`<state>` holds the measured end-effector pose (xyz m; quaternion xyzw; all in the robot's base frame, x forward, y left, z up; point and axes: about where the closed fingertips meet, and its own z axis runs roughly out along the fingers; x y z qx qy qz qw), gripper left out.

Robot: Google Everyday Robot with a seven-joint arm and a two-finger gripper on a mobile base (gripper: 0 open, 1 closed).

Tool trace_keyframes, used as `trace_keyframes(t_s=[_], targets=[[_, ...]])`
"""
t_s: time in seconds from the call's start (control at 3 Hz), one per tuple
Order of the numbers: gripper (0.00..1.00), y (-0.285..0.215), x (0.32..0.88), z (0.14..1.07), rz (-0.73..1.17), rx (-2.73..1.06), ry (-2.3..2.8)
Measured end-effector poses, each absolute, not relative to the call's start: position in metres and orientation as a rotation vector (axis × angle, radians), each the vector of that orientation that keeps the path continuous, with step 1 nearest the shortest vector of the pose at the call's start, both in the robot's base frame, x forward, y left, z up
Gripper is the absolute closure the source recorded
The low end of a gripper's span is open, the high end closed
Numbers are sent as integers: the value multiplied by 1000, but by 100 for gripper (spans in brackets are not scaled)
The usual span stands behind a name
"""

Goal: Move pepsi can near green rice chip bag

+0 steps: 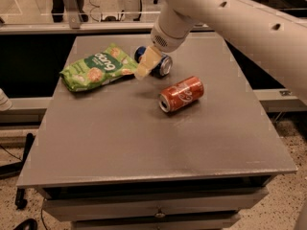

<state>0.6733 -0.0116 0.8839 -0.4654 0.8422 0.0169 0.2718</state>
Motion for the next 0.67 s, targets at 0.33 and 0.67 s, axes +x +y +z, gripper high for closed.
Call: trace_keyframes(t_s=[0.33,0.67], targets=[[0,-39,666,894,181,-1149,2218],[0,-37,666,894,179,-1153,2217]])
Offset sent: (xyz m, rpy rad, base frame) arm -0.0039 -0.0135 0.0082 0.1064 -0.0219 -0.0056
